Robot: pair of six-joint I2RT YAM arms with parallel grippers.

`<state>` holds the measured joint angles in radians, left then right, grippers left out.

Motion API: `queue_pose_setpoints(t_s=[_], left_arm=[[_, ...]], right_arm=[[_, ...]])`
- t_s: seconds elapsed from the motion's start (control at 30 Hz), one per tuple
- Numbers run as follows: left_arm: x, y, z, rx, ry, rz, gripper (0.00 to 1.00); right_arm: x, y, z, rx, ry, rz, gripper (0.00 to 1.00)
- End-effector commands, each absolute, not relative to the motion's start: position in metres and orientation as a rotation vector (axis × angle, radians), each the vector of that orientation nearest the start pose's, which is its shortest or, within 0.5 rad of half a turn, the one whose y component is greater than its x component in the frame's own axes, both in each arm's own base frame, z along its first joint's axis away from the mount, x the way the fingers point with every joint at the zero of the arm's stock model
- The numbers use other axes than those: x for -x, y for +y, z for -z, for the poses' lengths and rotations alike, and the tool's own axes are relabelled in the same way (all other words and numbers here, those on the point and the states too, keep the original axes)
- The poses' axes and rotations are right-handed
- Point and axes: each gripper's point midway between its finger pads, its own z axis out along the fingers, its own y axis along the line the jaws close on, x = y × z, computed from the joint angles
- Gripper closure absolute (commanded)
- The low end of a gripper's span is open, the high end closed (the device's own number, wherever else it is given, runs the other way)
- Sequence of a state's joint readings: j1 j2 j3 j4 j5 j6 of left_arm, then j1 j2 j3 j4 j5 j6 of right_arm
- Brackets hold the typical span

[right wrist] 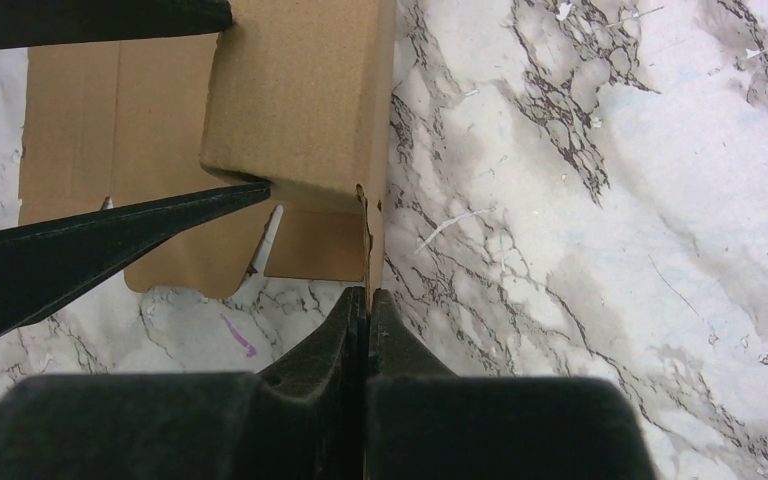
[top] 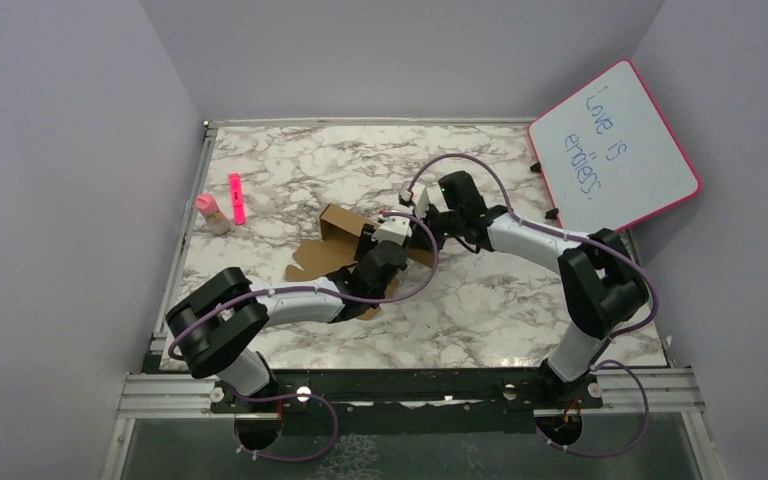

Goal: Fold the paper box

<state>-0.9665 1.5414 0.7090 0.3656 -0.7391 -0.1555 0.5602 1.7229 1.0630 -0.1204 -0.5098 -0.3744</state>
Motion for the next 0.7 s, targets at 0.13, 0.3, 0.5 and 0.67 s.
queue_pose_setpoints(t_s=[0.13,0.3,0.5,0.67], left_arm=[[-0.309,-0.234,-0.113,-0.270,1.825,-0.068,0.48],[-0.310,-0.226,-0.111,-0.266,1.816,-0.125,0.48],[-0.312,-0.221,-0.108,-0.259,1.802,-0.198,0.50],[-0.310,-0.221,-0.101,-0.281,1.792,-0.261,0.55]], right_arm=[[-0.320,0.298,-0.091,1.276,1.942,-0.685,0.98],[-0.319,0.300,-0.092,1.279,1.942,-0.688,0.98],[-0.319,0.300,-0.091,1.281,1.947,-0.678,0.98],[-0.319,0.302,-0.092,1.276,1.947,-0.682,0.98]])
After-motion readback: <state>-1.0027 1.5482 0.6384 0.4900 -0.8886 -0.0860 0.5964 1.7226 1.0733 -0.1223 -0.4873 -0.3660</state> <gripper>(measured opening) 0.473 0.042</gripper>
